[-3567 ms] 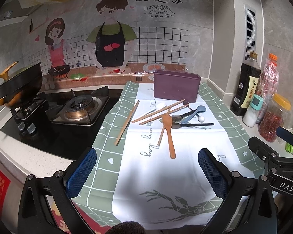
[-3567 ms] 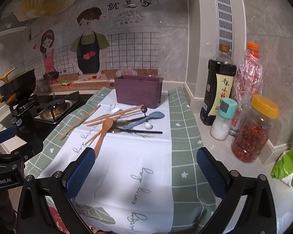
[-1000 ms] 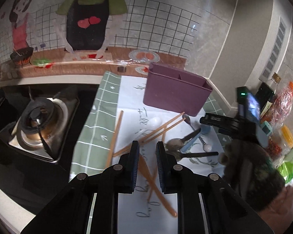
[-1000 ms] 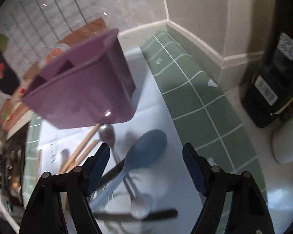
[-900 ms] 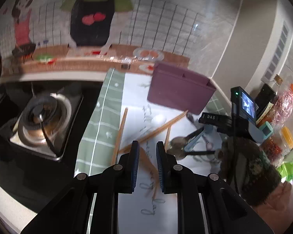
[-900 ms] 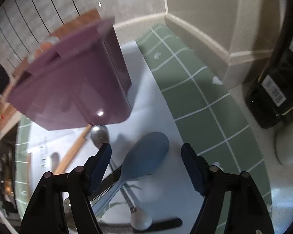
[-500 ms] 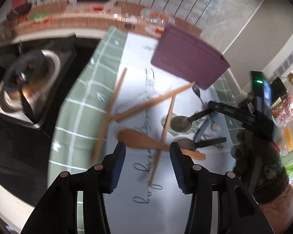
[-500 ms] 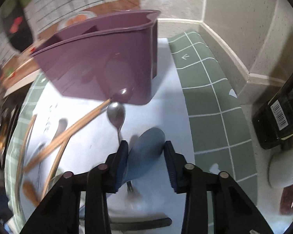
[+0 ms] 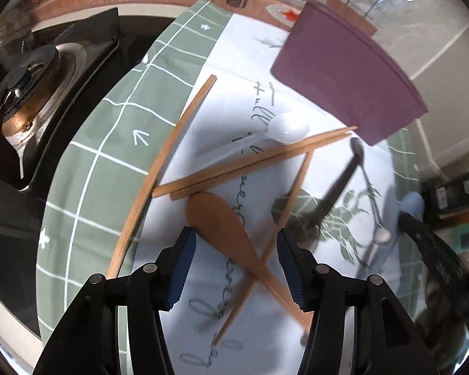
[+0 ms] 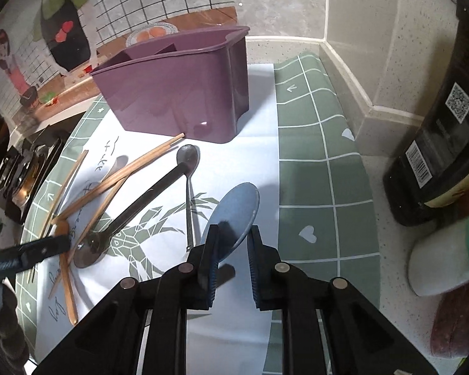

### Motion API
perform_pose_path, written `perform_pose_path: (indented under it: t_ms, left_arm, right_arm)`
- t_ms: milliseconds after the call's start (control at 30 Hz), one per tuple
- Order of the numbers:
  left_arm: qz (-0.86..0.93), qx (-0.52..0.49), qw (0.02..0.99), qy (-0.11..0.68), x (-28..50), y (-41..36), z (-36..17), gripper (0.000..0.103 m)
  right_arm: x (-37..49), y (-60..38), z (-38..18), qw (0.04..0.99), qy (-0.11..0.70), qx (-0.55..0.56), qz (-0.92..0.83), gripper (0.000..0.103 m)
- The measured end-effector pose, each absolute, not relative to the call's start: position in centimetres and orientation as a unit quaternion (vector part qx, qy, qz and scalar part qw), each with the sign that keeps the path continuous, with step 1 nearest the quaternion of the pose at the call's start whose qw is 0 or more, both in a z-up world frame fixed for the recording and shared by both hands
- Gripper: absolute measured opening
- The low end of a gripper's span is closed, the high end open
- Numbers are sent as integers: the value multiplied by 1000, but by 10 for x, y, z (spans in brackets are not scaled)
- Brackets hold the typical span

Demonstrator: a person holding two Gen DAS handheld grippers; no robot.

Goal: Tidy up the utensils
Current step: 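Lift the wooden spoon with the left gripper while the right gripper grasps the white-tipped metal spoon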

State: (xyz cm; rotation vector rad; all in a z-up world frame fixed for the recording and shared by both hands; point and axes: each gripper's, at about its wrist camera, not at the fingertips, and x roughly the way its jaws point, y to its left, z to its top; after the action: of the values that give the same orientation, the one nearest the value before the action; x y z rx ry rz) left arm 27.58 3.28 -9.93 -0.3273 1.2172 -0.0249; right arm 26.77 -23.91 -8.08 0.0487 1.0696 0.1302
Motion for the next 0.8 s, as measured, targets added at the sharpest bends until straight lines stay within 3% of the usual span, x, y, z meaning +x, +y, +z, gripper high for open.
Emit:
perform_pose_path:
  t_ms: [167,267,433,800]
  left_arm:
    - [6,-103,824,557,286,15,-102,54]
    - [0,-97,828,552,289,12,-103,32]
    - [-41,-101,836,539,276,17,-103,31]
    - [-74,-93,866,486,236,29,-70,31]
  right_arm:
    - [263,-240,-76,865,497,13,67,22]
    - [262,-243,-74,868,493,12,67,32]
    - [262,-250,-73,869,491,20,56,42]
    - [277,-228,-73,868,483,-30,110,42]
